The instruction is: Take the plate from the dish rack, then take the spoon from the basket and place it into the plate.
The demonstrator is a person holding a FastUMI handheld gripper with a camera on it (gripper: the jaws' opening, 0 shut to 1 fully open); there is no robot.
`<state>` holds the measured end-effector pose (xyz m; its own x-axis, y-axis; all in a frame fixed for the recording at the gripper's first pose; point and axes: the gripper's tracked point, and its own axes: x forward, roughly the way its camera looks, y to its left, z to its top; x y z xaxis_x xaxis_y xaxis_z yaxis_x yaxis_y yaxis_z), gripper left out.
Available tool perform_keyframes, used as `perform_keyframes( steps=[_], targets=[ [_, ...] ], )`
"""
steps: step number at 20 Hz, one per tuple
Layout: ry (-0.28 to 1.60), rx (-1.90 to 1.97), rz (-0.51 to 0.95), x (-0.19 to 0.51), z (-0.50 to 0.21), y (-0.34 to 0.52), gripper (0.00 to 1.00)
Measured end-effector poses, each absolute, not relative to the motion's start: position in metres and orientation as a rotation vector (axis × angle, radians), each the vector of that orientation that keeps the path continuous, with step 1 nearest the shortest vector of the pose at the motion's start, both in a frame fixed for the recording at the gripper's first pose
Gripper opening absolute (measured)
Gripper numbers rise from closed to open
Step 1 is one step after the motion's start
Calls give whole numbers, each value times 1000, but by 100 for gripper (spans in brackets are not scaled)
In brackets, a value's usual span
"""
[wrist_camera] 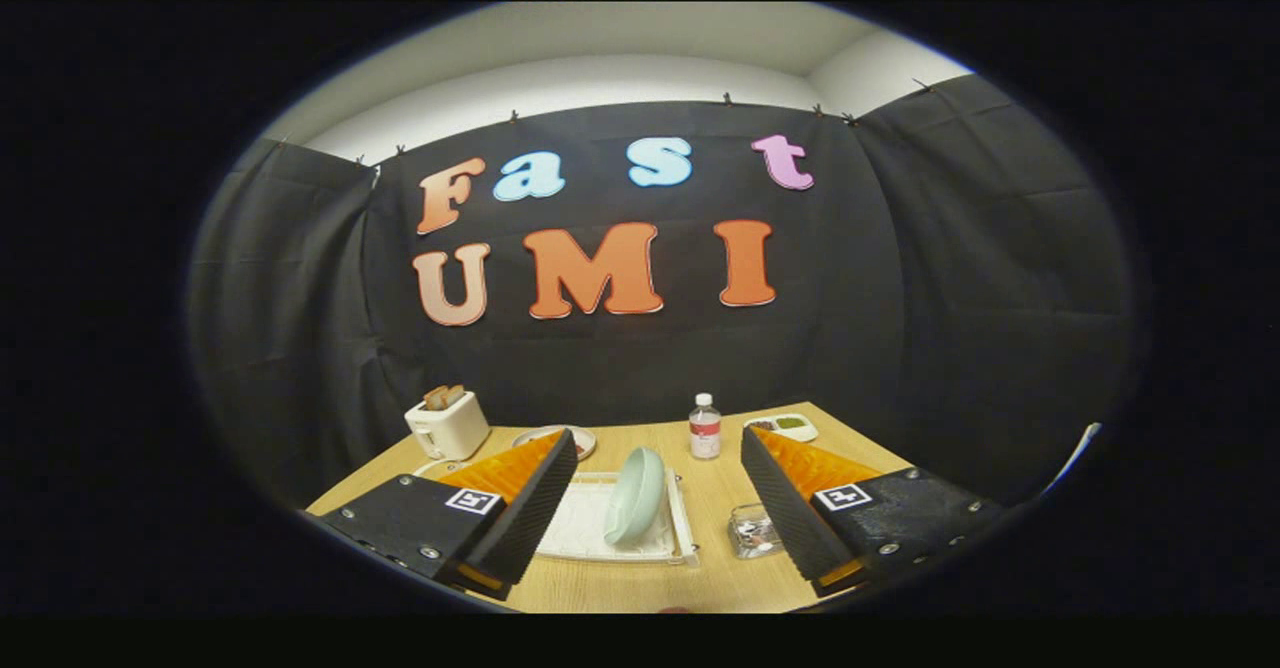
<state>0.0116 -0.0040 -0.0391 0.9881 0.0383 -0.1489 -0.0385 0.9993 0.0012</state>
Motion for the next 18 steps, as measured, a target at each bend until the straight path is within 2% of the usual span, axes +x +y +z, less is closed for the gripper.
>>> perform_keyframes(
  steps=[10, 18],
  targets=[
    [263, -177, 29, 47, -92, 12, 98],
    [474, -125, -13, 110, -147, 6, 98]
  ],
)
